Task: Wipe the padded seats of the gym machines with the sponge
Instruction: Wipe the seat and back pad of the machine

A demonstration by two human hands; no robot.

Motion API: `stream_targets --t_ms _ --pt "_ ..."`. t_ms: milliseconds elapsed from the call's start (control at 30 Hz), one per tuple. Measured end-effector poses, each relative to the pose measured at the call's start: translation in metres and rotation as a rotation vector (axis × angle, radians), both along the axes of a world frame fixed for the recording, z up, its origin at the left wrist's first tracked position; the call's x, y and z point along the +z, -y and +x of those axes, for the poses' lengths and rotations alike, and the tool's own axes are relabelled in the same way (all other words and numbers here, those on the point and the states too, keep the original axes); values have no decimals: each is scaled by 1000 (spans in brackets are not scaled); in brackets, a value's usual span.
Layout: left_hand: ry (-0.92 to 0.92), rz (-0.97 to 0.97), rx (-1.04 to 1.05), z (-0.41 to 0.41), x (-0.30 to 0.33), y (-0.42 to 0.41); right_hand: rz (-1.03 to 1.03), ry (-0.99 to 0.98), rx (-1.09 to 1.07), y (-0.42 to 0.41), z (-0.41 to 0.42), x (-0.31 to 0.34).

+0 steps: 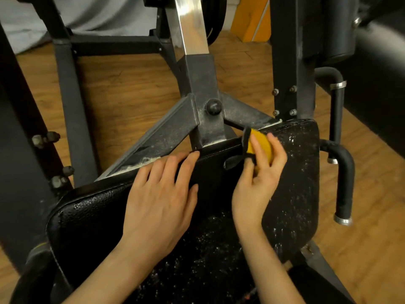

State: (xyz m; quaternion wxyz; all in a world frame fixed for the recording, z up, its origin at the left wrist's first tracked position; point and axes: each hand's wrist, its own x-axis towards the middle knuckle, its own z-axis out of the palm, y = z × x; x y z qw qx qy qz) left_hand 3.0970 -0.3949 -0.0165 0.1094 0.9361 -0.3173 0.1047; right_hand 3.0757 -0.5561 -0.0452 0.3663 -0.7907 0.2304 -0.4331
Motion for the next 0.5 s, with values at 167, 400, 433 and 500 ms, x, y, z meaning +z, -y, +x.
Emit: stream_targets --t_ms 167,400,433,500 --pt "51 6 -9 -1 -1 -1 -189 -53 327 3 -30 -15" --pt "59 51 -7 -1 -3 -2 -253 -159 165 59 5 21" --pt "47 49 -10 -1 -4 -2 -291 -187 237 61 5 26" --pt "20 27 -3 -1 -2 -2 -406 -264 456 69 8 39"
